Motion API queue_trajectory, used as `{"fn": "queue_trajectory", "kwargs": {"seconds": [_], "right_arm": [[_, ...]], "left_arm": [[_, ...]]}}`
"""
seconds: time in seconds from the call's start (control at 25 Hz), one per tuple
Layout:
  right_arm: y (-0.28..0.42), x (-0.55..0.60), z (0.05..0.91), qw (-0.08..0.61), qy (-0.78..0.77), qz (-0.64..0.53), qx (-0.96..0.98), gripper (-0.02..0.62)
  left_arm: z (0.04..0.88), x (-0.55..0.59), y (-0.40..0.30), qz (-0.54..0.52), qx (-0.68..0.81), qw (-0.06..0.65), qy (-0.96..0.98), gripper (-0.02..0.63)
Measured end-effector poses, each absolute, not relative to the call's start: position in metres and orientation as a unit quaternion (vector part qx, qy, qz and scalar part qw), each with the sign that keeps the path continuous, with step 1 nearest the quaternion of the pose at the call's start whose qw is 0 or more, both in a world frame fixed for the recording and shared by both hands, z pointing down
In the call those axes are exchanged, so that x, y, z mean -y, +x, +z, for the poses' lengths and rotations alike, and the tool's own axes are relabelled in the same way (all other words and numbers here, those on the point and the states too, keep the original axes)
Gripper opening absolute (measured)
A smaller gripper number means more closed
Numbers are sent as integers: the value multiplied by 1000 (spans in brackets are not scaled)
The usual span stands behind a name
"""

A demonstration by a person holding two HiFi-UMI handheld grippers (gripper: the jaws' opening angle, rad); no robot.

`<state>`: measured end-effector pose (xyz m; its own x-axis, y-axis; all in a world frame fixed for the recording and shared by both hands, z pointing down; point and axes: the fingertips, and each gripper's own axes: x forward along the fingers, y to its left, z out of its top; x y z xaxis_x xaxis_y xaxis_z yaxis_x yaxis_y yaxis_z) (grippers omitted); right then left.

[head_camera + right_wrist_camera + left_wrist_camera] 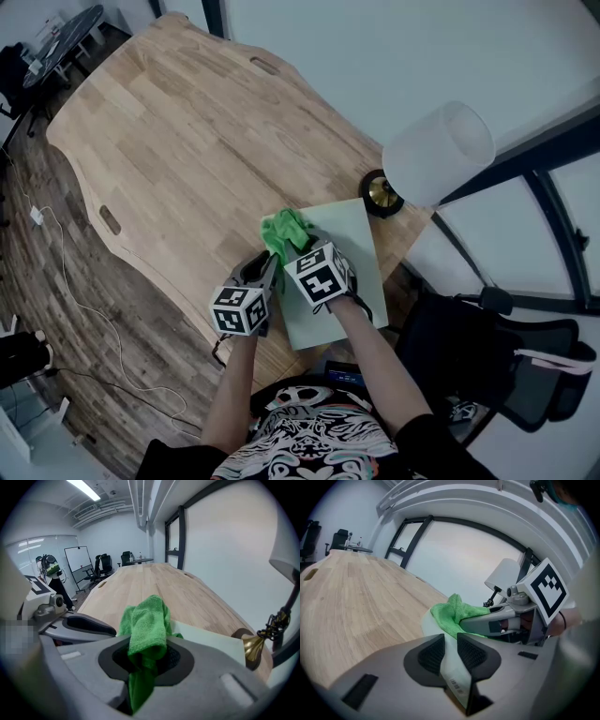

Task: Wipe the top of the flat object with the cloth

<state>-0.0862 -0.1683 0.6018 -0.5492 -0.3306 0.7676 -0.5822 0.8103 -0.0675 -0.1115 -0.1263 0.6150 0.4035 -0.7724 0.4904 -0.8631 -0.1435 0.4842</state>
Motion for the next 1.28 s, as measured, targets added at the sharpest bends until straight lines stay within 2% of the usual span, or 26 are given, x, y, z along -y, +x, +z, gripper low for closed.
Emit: {"fn": "queue_trajectory", "kwargs": {"seconds": [1.28], "right_arm": [[-67, 113, 604, 384, 251, 189, 868, 77]], "left_arm": [[615, 123, -117, 31, 582, 315, 749, 84]]}}
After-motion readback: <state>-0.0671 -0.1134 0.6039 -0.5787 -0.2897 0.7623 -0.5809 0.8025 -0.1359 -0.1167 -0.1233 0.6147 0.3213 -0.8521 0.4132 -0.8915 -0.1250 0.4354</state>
